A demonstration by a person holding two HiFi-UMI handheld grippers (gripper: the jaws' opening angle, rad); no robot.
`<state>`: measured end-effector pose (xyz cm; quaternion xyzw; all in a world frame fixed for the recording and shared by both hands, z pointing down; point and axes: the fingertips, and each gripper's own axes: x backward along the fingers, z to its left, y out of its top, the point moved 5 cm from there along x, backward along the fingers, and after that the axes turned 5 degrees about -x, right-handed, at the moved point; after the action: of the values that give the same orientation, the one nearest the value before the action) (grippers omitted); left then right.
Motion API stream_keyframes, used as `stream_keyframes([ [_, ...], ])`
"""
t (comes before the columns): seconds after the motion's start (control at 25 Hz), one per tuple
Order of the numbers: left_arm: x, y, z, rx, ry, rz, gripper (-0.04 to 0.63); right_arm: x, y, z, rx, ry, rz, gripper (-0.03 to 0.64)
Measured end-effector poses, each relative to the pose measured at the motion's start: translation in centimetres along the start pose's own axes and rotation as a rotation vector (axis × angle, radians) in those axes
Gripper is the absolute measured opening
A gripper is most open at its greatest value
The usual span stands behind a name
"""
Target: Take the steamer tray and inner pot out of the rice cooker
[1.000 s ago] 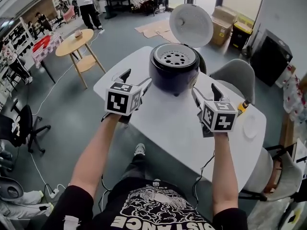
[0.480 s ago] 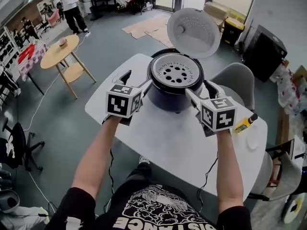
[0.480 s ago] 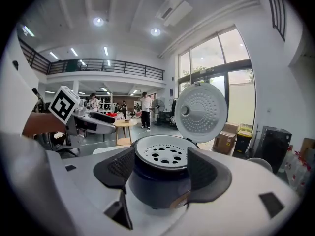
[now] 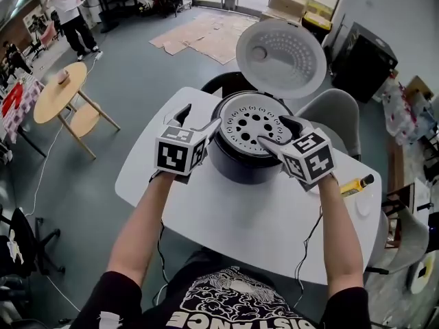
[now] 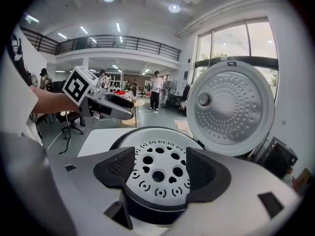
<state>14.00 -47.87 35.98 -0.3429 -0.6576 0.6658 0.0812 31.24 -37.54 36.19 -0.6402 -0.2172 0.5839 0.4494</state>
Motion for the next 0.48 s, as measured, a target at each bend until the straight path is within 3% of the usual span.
stream_keyframes([
  [0.48, -7.4, -0.8, 6.0, -0.016, -0.138, 0.004, 0.348, -10.9, 1.2, -1.9, 0.118, 0.160, 0.332, 0.334],
])
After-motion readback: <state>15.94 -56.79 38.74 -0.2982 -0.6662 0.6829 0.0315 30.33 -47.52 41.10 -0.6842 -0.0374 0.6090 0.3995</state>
